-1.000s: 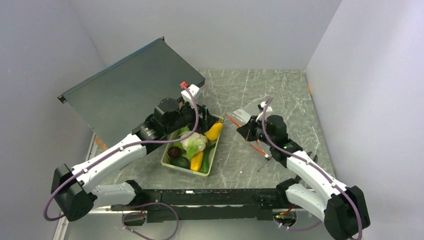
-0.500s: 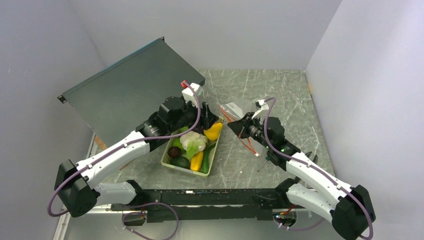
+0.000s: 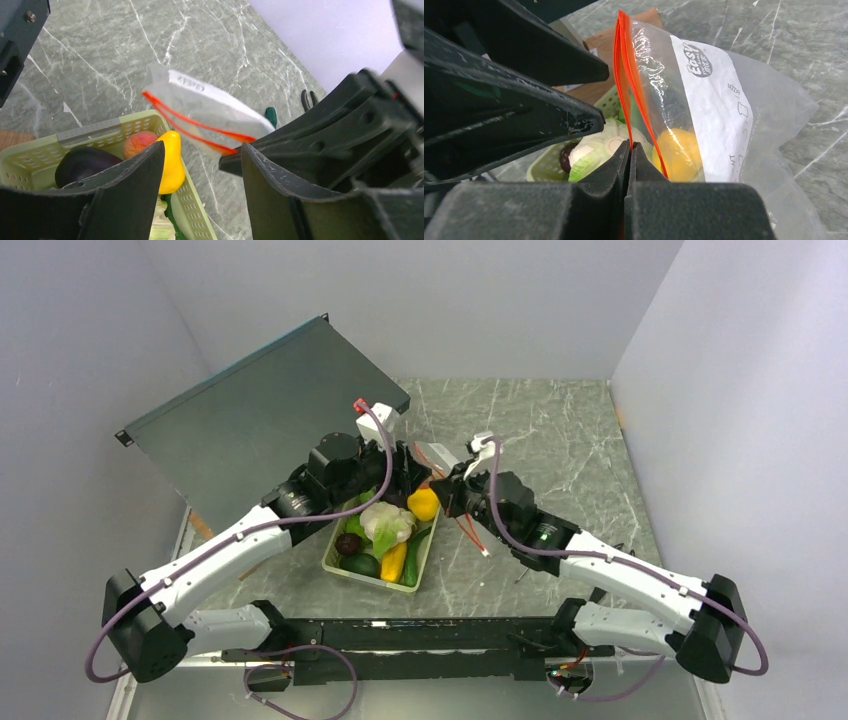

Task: Place the food in the zip-top bag and seal the zipper
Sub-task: Open the zipper of the food storage bag.

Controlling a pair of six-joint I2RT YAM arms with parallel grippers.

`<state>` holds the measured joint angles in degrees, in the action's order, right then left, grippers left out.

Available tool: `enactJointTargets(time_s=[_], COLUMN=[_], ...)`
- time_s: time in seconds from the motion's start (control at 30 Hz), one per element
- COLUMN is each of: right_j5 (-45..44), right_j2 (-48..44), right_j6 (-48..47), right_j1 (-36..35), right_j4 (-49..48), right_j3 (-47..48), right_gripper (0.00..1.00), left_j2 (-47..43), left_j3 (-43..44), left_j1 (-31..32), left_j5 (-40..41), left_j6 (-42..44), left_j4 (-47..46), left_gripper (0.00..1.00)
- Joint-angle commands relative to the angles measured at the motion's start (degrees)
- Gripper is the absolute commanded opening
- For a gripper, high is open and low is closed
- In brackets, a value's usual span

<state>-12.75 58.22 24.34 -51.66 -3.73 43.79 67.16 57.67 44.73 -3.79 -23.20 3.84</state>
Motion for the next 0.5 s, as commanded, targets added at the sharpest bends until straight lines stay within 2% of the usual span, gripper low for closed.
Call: enactJointTargets(time_s=[0.0, 0.17, 0.37, 0.47], right_j5=[-10.36, -15.99, -17.48, -17.13], right_j2=[2.35, 3.51, 1.98, 2.08], right_j6=[-5.68, -7.01, -6.7, -6.91], right_j1=[-4.75, -8.2, -8.45, -8.43], right_j4=[-0.27, -2.04, -3.92, -3.66], right_j3=[3.32, 3.49, 2.42, 2.85], right_gripper=[0.0, 0.0, 0.0, 0.0], left_j2=[-2.28, -2.7, -4.18, -5.19], left_j3=[1.77, 2.08, 1.34, 0.42], left_j1=[0.19, 0.25, 0.2, 0.1], left_j5=[-0.32, -0.09, 1.16, 2.46], left_j6=[0.09, 0.55, 0.44, -0.13], left_j4=[-1.81, -1.32, -1.74, -2.44], left_gripper=[0.61, 0.53, 0.43, 0.44])
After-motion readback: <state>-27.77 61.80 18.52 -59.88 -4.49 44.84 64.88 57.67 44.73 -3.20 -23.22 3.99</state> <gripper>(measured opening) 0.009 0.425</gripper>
